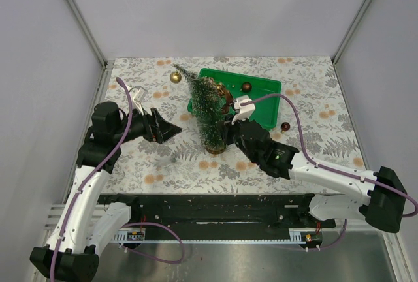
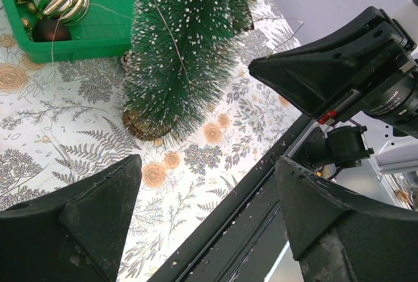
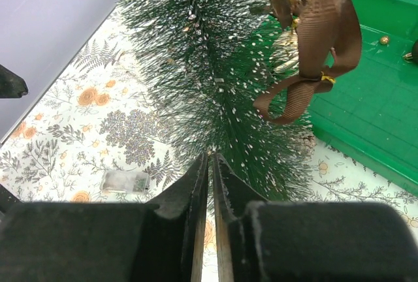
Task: Decorate the small christmas tree
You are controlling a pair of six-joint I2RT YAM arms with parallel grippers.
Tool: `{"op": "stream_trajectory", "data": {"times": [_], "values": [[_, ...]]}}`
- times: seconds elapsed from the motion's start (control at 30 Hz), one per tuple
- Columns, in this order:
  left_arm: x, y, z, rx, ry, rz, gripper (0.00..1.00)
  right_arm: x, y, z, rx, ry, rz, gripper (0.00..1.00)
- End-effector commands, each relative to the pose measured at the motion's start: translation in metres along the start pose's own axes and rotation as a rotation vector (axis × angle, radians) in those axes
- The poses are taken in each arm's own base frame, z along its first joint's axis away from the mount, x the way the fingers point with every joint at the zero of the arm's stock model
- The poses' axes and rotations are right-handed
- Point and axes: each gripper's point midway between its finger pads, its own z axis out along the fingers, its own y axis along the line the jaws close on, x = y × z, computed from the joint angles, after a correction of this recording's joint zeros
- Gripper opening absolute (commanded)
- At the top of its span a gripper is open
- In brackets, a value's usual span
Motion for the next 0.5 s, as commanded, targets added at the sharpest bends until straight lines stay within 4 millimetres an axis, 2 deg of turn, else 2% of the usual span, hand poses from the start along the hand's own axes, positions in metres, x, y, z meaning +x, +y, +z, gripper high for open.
{"op": "stream_trajectory", "data": {"times": [0.0,0.27,0.33,0.47], "values": [[-0.016,-0.001,-0.002,-0.011,-0.056,0.054,0.87,-0.024,0.004,-0.003,0.005,-0.071,0.029,0.15],[-0.012,0.002,-0.004,-0.022,-0.049,0.07,0.87,-0.023,0.003,-0.007,0.007,-0.069,0.034,0.15],[-0.013,0.001,-0.004,-0.022,-0.051,0.07,0.88,-0.024,0.002,-0.009,0.009,-0.068,0.033,0.22],[-0.016,-0.001,-0.006,-0.021,-0.053,0.082,0.93,-0.028,-0.001,-0.016,0.013,-0.079,0.04,0.28]]}}
